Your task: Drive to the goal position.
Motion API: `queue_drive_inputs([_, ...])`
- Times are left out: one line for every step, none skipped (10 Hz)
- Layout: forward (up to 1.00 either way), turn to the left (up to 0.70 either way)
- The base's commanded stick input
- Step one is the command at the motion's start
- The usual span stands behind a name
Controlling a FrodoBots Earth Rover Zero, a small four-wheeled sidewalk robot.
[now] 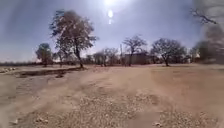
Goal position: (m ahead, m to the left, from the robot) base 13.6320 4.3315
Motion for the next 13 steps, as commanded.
queue_drive_inputs([1.0, 0.0])
queue_drive_inputs([1.0, 0.0])
queue_drive_inputs([1.0, 0.0])
queue_drive_inputs([1.0, 0.0])
queue_drive_inputs([1.0, 0.0])
queue_drive_inputs([1.0, 0.0])
queue_drive_inputs([1.0, 0.0])
queue_drive_inputs([1.0, 0.0])
queue_drive_inputs([1.0, 0.0])
queue_drive_inputs([1.0, 0.0])
queue_drive_inputs([1.0, 0.0])
queue_drive_inputs([1.0, 0.0])
queue_drive_inputs([1.0, 0.0])
